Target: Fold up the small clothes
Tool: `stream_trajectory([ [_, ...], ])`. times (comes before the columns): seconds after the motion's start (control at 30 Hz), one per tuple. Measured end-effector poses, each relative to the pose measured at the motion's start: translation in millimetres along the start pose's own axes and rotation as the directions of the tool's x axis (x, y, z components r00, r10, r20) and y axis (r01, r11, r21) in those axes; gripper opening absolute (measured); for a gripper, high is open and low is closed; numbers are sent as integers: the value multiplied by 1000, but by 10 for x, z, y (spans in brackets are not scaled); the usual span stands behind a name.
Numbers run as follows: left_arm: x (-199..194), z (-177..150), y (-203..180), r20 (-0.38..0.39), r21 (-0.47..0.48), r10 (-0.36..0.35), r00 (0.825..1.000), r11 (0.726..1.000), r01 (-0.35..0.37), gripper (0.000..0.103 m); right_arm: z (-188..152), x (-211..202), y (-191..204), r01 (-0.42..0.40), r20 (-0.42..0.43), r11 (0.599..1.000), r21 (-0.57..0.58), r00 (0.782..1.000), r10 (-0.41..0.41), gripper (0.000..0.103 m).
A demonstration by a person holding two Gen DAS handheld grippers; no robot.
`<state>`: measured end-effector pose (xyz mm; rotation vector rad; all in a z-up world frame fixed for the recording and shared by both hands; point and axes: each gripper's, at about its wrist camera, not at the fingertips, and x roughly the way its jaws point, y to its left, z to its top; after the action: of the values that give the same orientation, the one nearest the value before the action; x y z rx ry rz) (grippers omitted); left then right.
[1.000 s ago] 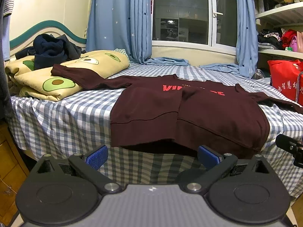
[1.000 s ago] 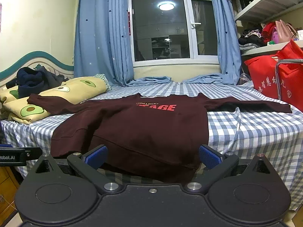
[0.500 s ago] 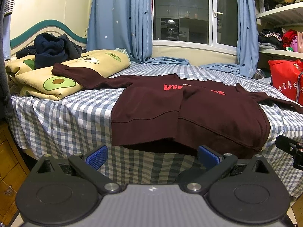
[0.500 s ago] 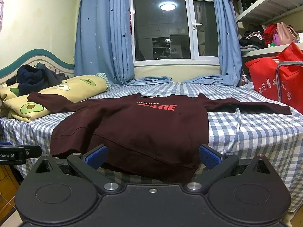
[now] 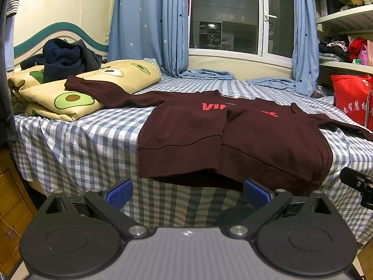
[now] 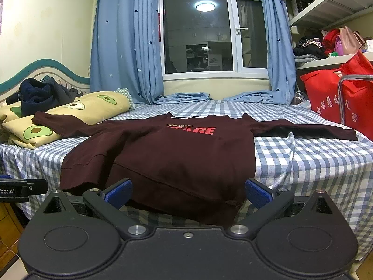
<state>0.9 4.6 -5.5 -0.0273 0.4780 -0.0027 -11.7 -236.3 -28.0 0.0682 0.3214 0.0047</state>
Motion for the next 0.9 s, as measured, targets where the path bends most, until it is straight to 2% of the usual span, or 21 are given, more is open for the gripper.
stream_trajectory([
  [0.9,13,6,-10,-10,2,0,1000,1000,0,102,-14,-20,15,1,0,1000,-11,1000,-1,103],
])
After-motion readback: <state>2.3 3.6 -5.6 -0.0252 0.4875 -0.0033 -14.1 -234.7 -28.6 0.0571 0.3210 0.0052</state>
